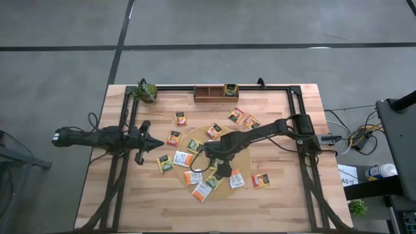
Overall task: Pick & Place Tea
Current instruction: Put the yellow tea bag into the right section of the wooden organizer
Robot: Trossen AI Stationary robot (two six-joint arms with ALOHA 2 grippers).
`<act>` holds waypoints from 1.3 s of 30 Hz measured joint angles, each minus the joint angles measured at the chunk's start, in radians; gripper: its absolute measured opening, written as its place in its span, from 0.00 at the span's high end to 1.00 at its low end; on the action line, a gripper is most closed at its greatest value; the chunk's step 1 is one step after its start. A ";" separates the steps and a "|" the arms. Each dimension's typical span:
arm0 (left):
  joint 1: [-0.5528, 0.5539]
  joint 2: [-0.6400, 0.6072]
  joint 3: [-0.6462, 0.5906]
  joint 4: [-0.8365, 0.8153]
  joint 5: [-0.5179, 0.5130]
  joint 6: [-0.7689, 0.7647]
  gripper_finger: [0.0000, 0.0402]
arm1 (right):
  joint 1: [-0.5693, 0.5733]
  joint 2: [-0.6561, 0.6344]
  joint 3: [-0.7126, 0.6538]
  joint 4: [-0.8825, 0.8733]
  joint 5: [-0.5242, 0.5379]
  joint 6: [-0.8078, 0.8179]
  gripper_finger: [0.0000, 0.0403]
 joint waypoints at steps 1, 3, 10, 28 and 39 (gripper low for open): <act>0.000 0.000 0.000 0.000 0.000 0.000 1.00 | -0.001 0.002 -0.003 0.006 0.000 -0.001 0.27; 0.000 0.000 0.000 0.000 0.000 0.000 1.00 | -0.005 0.006 -0.005 0.012 -0.004 -0.010 0.30; 0.000 0.000 0.000 0.000 0.000 0.000 1.00 | -0.007 0.009 -0.007 0.018 -0.015 -0.017 0.61; 0.000 0.000 0.000 0.000 0.000 0.000 1.00 | -0.006 -0.140 -0.009 0.018 0.109 0.073 0.94; 0.000 0.000 0.000 0.000 0.000 0.000 1.00 | -0.061 -0.247 -0.017 0.018 0.340 0.242 0.95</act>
